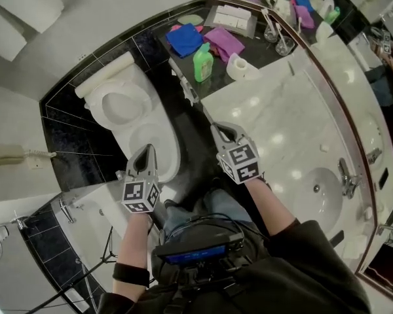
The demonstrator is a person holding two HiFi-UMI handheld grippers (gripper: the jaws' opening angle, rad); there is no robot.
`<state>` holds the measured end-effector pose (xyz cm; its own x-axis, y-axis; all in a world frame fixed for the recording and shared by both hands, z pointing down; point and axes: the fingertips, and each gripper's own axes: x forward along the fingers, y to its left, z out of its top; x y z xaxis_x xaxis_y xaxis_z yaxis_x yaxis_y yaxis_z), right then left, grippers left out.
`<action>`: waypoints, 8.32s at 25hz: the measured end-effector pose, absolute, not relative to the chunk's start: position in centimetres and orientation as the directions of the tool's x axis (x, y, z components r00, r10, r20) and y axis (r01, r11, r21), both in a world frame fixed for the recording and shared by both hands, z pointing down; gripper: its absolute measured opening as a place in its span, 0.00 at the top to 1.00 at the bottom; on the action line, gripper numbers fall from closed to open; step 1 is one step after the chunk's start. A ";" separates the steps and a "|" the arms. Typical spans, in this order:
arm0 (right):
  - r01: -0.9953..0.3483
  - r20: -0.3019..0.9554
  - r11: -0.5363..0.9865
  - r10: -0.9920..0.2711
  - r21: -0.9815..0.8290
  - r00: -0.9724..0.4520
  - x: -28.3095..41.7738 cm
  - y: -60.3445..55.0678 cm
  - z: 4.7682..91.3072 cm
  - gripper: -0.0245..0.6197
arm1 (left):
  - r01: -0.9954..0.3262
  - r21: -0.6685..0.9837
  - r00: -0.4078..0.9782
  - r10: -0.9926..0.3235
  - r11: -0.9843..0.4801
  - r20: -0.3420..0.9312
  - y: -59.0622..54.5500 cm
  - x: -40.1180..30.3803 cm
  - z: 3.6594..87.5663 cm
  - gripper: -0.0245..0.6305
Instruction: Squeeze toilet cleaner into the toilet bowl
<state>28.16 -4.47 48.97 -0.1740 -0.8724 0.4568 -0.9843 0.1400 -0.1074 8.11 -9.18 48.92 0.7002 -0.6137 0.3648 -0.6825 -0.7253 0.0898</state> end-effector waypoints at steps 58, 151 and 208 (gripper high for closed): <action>-0.974 0.460 -0.118 -0.888 -0.194 0.016 49.4 -21.9 64.2 0.95 | -0.140 -0.023 0.936 -0.140 -0.990 0.323 -29.3 45.2 65.2 0.66; -0.792 0.429 0.579 -0.676 -0.193 -0.599 -2.1 -5.8 48.6 0.95 | -0.720 0.024 0.642 -0.653 -0.693 0.402 -3.1 -15.4 46.4 0.67; -0.098 -0.133 0.908 -0.165 -0.407 -0.977 -16.7 -3.8 29.1 0.72 | -0.270 0.164 0.906 -0.192 -0.949 0.378 0.3 -12.0 44.6 0.67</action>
<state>-16.74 -3.76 29.13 -0.9773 -0.1646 -0.1330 -0.0977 0.9084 -0.4066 -11.99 0.27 44.64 0.9057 -0.1924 0.3777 -0.2698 -0.9489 0.1636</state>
